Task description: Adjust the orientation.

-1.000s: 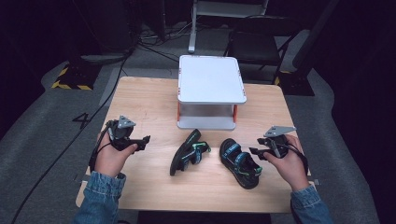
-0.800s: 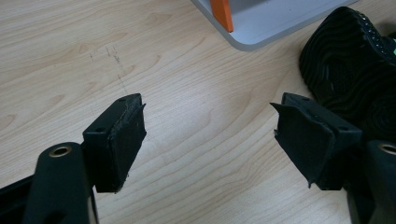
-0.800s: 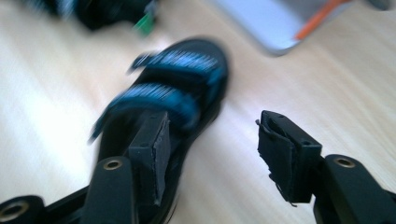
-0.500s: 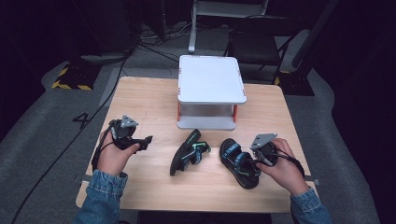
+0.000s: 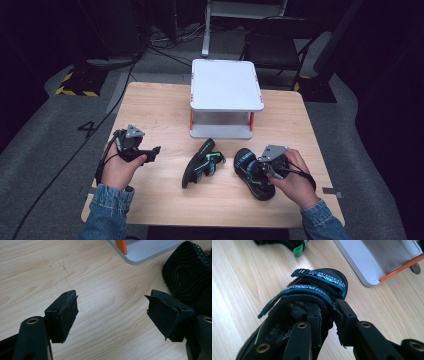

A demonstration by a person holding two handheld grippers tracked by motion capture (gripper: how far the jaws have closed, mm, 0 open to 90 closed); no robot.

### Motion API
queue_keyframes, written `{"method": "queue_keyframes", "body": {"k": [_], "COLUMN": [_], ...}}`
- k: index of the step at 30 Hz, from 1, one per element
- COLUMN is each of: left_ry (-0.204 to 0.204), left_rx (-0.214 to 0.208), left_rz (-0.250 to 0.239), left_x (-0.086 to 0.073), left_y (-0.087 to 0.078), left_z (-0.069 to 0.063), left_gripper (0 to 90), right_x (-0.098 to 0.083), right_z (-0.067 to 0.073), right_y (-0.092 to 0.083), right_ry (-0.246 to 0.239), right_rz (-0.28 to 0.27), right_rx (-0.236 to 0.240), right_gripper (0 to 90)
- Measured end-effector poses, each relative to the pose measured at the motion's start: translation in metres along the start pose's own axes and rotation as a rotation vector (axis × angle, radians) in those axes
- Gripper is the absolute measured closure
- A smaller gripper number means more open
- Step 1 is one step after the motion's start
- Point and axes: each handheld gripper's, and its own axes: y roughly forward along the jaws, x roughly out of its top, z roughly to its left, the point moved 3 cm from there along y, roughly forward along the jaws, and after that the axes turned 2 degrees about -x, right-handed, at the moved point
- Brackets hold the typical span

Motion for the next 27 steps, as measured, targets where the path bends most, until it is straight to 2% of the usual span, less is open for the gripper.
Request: {"method": "queue_keyframes", "body": {"k": [4, 7, 11, 13, 15, 16, 17, 20, 22, 27], "left_ry": [-0.008, -0.007, -0.005, -0.007, -0.003, -0.005, -0.003, 0.000, 0.001, 0.006], "left_rx": [0.004, 0.005, 0.002, 0.001, 0.001, -0.001, -0.003, -0.009, -0.009, -0.013], "left_rz": [-0.003, 0.000, 0.002, 0.004, 0.004, 0.005, 0.007, 0.010, 0.006, 0.005], "left_x": [-0.002, -0.002, -0.002, -0.002, -0.002, -0.001, -0.001, 0.000, 0.002, 0.004], "left_y": [-0.002, -0.002, -0.001, 0.000, 0.001, 0.001, 0.002, 0.003, 0.005, 0.008], "left_z": [0.002, 0.002, 0.001, 0.002, 0.002, 0.002, 0.002, 0.001, 0.001, 0.000], "left_gripper": [24.5, 24.5, 24.5, 24.5, 24.5, 24.5, 24.5, 24.5, 24.5, 24.5], "right_x": [0.009, 0.014, 0.016, 0.016, 0.017, 0.016, 0.015, 0.014, 0.014, 0.017], "right_z": [0.006, 0.010, 0.015, 0.016, 0.018, 0.017, 0.016, 0.015, 0.015, 0.012], "right_y": [0.004, 0.009, 0.016, 0.016, 0.016, 0.016, 0.015, 0.013, 0.008, -0.004], "right_ry": [0.111, 0.170, 0.297, 0.301, 0.279, 0.281, 0.254, 0.233, 0.234, 0.270], "right_rz": [-0.017, -0.013, -0.015, -0.018, -0.011, -0.011, -0.022, -0.016, -0.026, -0.106], "right_rx": [-0.041, -0.074, -0.114, -0.118, -0.101, -0.081, -0.058, -0.053, -0.038, -0.026], "right_gripper": [76.7, 76.6, 76.0, 75.6, 72.7, 69.5, 60.2, 55.6, 52.2, 47.2]}}
